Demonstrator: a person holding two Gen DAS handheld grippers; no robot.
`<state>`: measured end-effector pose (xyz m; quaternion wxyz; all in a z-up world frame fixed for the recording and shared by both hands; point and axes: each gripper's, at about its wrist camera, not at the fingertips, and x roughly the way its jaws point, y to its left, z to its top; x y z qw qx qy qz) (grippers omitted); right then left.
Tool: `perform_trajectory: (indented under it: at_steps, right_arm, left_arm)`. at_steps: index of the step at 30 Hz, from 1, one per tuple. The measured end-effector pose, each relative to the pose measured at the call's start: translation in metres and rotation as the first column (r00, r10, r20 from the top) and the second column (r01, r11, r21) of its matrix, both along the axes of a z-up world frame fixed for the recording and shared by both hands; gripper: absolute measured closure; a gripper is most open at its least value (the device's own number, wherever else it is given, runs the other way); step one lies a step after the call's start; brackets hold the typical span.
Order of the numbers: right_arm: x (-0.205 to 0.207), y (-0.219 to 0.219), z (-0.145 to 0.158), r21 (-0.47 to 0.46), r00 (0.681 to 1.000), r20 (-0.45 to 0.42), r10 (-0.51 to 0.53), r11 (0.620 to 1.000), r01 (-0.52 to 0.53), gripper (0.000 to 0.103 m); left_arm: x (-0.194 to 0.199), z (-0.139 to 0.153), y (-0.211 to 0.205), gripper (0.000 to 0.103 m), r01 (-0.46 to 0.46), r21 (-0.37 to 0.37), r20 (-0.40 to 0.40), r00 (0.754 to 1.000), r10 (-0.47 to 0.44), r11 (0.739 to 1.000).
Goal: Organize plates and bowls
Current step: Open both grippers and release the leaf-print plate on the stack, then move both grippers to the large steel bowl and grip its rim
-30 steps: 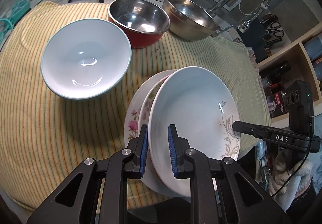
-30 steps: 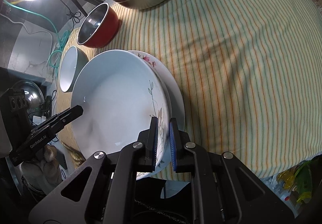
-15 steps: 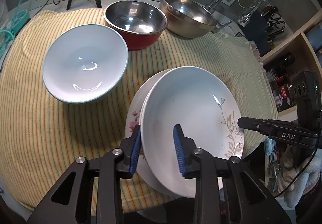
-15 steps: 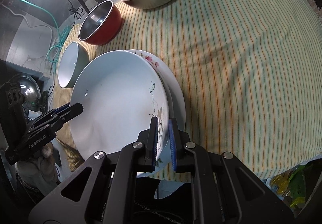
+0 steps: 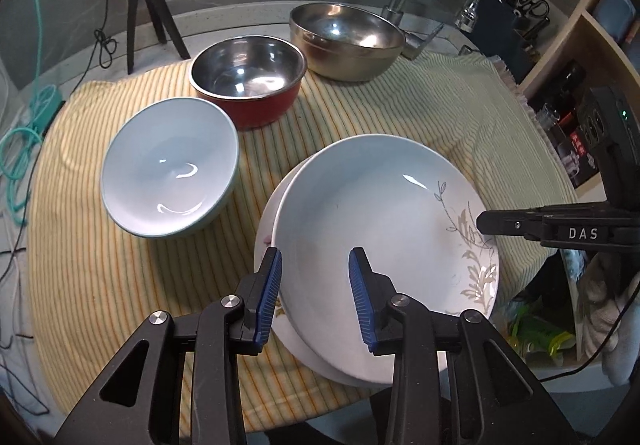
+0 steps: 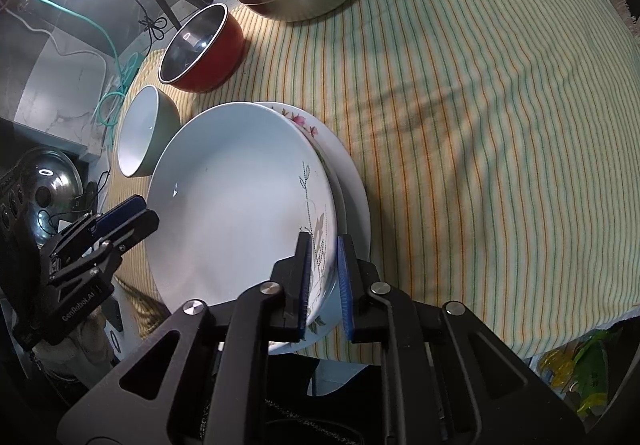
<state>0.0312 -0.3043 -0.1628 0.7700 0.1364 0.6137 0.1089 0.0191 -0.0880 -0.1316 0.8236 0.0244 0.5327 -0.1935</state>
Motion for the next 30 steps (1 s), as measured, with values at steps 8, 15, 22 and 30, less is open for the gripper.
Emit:
perform_trajectory:
  at_steps: [8,15,22,30]
  right_arm:
    - [-0.001,-0.006,0.005,0.007,1.0,0.027,-0.007,1.0,0.007,0.087]
    - [0.011,-0.029,0.035,0.052,0.987,0.155,-0.049,0.998,0.041,0.048]
    - [0.041,-0.059,0.061,0.082,0.961,0.258,-0.1,0.993,0.082,0.028]
    - [0.089,-0.085,0.075,0.061,0.946,0.308,-0.103,0.994,0.089,0.016]
  left_arm:
    - [0.002,0.001,-0.002,0.07,-0.014,-0.008,-0.001,1.0,0.014,1.0]
    - [0.019,0.017,0.012,0.07,-0.076,-0.063,0.025,0.997,0.078,0.995]
    - [0.05,0.033,0.018,0.058,-0.111,-0.173,0.023,0.993,0.117,0.979]
    - [0.102,0.053,0.008,0.047,-0.124,-0.233,0.035,0.99,0.136,0.964]
